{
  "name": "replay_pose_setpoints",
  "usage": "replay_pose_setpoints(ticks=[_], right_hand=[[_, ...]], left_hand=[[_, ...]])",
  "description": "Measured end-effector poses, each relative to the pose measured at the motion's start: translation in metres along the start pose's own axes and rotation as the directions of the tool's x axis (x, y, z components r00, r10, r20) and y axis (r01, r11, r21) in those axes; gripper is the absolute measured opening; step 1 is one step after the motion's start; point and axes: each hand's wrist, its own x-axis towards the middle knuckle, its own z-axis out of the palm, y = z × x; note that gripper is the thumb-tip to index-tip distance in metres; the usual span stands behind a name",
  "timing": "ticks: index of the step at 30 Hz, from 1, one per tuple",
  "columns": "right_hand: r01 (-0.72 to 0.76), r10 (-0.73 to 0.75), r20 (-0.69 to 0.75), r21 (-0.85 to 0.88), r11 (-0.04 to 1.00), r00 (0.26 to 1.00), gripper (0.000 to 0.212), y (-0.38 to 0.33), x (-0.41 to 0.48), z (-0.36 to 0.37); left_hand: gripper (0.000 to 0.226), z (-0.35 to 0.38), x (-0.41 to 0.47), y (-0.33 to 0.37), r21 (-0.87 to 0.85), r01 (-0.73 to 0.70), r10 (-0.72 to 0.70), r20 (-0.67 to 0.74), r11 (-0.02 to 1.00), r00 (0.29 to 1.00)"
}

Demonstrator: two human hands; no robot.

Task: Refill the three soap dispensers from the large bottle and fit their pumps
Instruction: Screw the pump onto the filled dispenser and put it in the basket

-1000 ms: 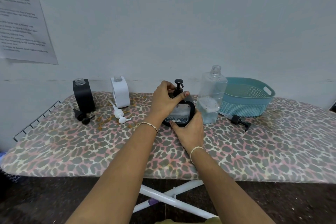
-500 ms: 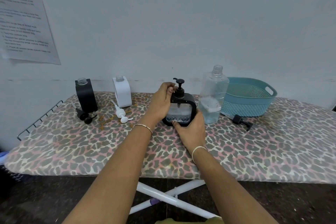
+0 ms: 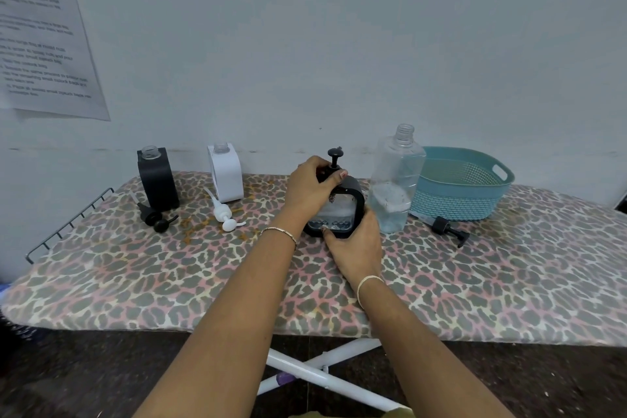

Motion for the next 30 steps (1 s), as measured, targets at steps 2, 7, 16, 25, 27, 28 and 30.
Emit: replay_pose_setpoints(ticks=[2,7,16,25,27,28,30], right_hand=[[0.010,-0.010,-0.004,0.005,1.000,1.000,0.071,0.000,0.000,0.000],[0.020,-0.020,-0.003,0.003,1.000,1.000,0.068,0.001,0.000,0.000],[-0.005,0.005,0.012,0.024,1.000,1.000,0.065,0.004,0.001,0.005],[0.006,-0.006,0.006,0.007,1.000,1.000,0.064,0.007,0.003,0.005],[0.007,-0.007,0.006,0.004,1.000,1.000,0.066,0.007,0.003,0.005],[0.008,-0.008,0.005,0.005,1.000,1.000,0.068,0.007,0.003,0.005],[0.012,-0.012,0.003,0.013,1.000,1.000,0.069,0.007,0.003,0.005]], left_hand=[[0.031,-0.006,-0.001,-0.001,0.001,-0.029,0.029,0.079,1.000,0.996],[0.039,-0.013,-0.004,0.004,0.012,0.001,-0.003,0.166,1.000,0.986],[0.044,0.008,-0.003,0.006,-0.017,0.059,-0.060,-0.071,0.998,0.996],[0.037,-0.001,-0.005,0.003,-0.086,0.040,-0.042,-0.023,0.996,0.999],[0.034,-0.006,-0.003,0.000,-0.103,0.026,-0.023,0.033,0.994,0.999],[0.034,-0.009,-0.003,-0.001,-0.107,0.026,-0.020,0.062,0.994,0.998],[0.037,-0.012,-0.003,-0.002,-0.113,0.035,-0.023,0.111,0.993,0.994]])
